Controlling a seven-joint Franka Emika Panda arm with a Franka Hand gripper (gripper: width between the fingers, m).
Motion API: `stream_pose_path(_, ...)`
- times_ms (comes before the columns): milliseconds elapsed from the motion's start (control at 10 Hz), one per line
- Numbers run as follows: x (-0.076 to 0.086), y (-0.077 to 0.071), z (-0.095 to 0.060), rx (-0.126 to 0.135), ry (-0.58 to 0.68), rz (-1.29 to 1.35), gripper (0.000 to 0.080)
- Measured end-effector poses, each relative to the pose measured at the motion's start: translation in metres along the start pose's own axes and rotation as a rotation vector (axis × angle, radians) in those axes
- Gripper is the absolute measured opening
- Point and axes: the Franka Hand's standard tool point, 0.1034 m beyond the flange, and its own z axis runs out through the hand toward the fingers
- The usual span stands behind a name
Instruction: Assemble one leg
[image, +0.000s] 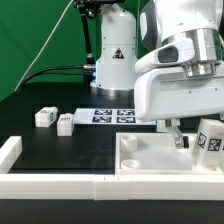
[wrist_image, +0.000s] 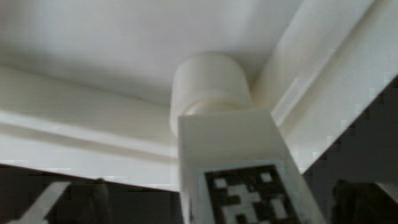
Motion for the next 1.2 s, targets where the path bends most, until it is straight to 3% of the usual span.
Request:
stream_pose_path(200,0.000,0.000,0.000,0.000,0.000,0.000,0.0648)
stream_pose_path(500,0.016,0.006,-0.025,-0.004,-0.015,-0.003,0.0649)
stream_pose_path(900,0.012,0.003,-0.020,0.009,-0.061,-0.005,0.0649)
stream_pose_path(1100,0.001,-0.006,-0.018,0.056,-0.277,0.020,0.0649)
stream_pose_path(1200,0.004,-0.007,-0.020,0.075,-0.368,0.026,0.0649)
